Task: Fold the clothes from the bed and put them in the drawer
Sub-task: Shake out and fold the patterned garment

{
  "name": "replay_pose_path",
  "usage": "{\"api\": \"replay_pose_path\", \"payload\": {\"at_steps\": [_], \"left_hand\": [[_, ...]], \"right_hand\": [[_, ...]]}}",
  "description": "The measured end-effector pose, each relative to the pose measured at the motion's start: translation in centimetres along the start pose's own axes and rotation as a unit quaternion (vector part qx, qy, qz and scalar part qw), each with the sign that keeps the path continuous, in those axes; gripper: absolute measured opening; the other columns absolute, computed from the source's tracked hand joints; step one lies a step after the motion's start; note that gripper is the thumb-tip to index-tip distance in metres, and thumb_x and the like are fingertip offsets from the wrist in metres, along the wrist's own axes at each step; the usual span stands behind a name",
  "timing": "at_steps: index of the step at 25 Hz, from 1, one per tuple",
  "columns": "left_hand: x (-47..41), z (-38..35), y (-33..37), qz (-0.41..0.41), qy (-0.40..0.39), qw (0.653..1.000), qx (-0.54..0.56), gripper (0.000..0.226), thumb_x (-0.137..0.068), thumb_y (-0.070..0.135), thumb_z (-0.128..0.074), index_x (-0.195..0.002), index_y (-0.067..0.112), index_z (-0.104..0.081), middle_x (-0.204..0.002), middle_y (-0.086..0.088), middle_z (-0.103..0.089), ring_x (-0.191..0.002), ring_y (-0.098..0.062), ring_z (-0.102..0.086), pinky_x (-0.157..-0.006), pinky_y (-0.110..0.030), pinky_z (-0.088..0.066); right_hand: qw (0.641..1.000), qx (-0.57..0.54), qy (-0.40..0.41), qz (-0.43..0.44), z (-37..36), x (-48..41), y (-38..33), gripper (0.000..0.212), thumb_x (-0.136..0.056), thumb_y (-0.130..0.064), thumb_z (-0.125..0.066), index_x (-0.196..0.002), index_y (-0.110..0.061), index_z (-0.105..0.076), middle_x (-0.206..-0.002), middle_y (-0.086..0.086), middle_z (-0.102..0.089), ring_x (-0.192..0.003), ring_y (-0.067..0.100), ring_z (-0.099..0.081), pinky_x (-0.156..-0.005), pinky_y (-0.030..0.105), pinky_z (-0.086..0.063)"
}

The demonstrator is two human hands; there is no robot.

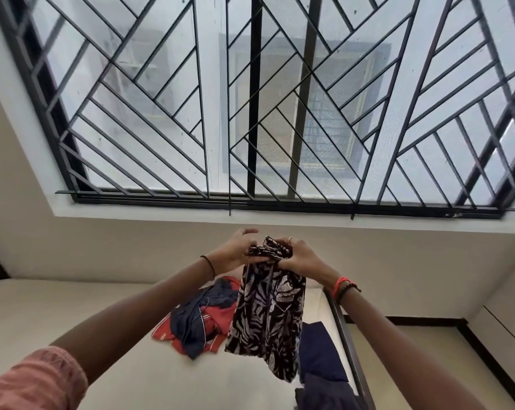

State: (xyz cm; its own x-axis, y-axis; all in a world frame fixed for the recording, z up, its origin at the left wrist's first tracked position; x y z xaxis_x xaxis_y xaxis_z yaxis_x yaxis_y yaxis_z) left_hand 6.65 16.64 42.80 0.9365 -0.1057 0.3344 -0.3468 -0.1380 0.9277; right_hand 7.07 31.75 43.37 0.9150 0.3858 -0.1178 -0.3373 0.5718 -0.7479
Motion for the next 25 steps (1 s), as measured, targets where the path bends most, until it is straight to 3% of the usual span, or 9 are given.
{"api": "replay_pose_path", "payload": {"at_steps": [2,3,6,9,11,12,15,19,25], "left_hand": [[0.0,1.6,0.6,-0.044,-0.017,0.983,-0.178,0.03,-0.098,0.018,-0.05,-0.126,0.012,-0.044,-0.122,-0.012,-0.044,-0.086,-0.021,-0.06,-0.074,-0.033,-0.059],[0.0,2.3,0.9,-0.093,-0.006,0.953,-0.289,0.045,-0.093,0.041,-0.053,-0.127,0.013,-0.044,-0.13,-0.01,-0.044,-0.096,-0.021,-0.06,-0.085,-0.035,-0.056],[-0.3,1.8,1.4,-0.263,-0.032,0.781,-0.565,0.102,-0.065,0.084,-0.048,-0.145,0.022,-0.03,-0.154,-0.001,-0.021,-0.139,-0.02,-0.024,-0.116,-0.052,-0.017],[-0.2,0.1,0.0,-0.242,-0.103,0.659,-0.704,0.115,-0.06,0.083,-0.055,-0.15,0.023,-0.015,-0.155,0.006,-0.022,-0.142,-0.013,-0.017,-0.114,-0.057,0.005],[-0.6,-0.1,-1.0,-0.182,-0.151,0.675,-0.699,0.088,-0.073,0.063,-0.065,-0.141,0.016,-0.034,-0.135,0.0,-0.051,-0.12,-0.016,-0.048,-0.109,-0.044,-0.026],[-0.7,0.0,-1.2,-0.156,-0.183,0.694,-0.679,0.062,-0.081,0.044,-0.067,-0.13,0.012,-0.046,-0.117,-0.004,-0.061,-0.1,-0.019,-0.055,-0.094,-0.037,-0.04],[-0.8,0.2,-1.3,-0.106,-0.226,0.694,-0.676,0.022,-0.091,0.017,-0.055,-0.107,0.002,-0.059,-0.079,0.0,-0.056,-0.067,-0.013,-0.047,-0.062,-0.026,-0.037],[-1.1,-0.3,-1.9,-0.099,-0.231,0.68,-0.689,0.021,-0.091,0.015,-0.052,-0.104,0.0,-0.06,-0.079,-0.002,-0.056,-0.066,-0.014,-0.046,-0.057,-0.024,-0.035],[-3.0,1.3,-4.8,-0.01,-0.314,0.659,-0.683,0.029,-0.09,0.021,-0.062,-0.114,0.004,-0.06,-0.099,-0.006,-0.062,-0.086,-0.016,-0.054,-0.068,-0.019,-0.042]], "right_hand": [[1.0,-0.003,0.027,-0.005,0.0,0.1,0.2,0.042,-0.073,0.004,-0.064,-0.115,0.001,-0.062,-0.098,0.009,-0.066,-0.082,0.017,-0.062,-0.07,0.014,-0.051],[0.999,-0.005,0.036,-0.002,-0.2,0.1,0.4,0.04,-0.074,0.003,-0.064,-0.113,0.0,-0.065,-0.099,0.01,-0.068,-0.085,0.019,-0.064,-0.076,0.021,-0.054],[1.0,-0.005,0.019,-0.003,-1.1,0.1,0.1,0.038,-0.076,-0.001,-0.066,-0.113,-0.004,-0.066,-0.101,0.007,-0.069,-0.087,0.016,-0.064,-0.078,0.029,-0.055],[1.0,0.002,0.021,-0.021,-1.7,-0.3,-0.4,0.045,-0.072,0.001,-0.071,-0.115,0.001,-0.057,-0.099,0.008,-0.062,-0.092,0.018,-0.06,-0.071,0.017,-0.049],[0.999,-0.02,0.013,-0.042,-2.0,-0.3,-0.2,0.043,-0.071,0.008,-0.069,-0.109,0.002,-0.052,-0.094,0.012,-0.06,-0.083,0.017,-0.057,-0.063,0.016,-0.047],[0.998,-0.029,0.0,-0.048,-2.0,-0.2,0.1,0.041,-0.07,0.01,-0.069,-0.107,0.001,-0.052,-0.093,0.015,-0.061,-0.079,0.016,-0.057,-0.061,0.015,-0.047],[0.997,-0.03,-0.057,-0.051,-2.3,0.4,1.4,0.039,-0.073,0.008,-0.069,-0.108,0.0,-0.052,-0.097,0.019,-0.063,-0.08,0.016,-0.058,-0.063,0.015,-0.048],[0.99,0.06,-0.124,-0.032,-4.7,1.7,2.3,0.048,-0.075,-0.01,-0.07,-0.119,-0.01,-0.049,-0.1,0.007,-0.061,-0.086,0.018,-0.059,-0.074,0.027,-0.053],[0.964,0.152,-0.218,-0.019,-5.9,1.5,5.0,0.047,-0.08,-0.007,-0.064,-0.125,-0.013,-0.053,-0.1,-0.001,-0.059,-0.089,0.014,-0.055,-0.062,0.01,-0.038]]}}
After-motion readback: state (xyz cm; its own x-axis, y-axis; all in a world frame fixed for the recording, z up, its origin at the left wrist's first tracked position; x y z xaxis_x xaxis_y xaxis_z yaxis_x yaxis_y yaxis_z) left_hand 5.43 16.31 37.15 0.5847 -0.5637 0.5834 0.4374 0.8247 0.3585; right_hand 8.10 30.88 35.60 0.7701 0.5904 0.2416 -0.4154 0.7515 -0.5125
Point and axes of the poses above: each hand's wrist, its own x-axis away from the middle knuckle, its own z-axis out of the back of the hand, y = z × x, the point moved 4 cm from there along -x, towards the middle knuckle
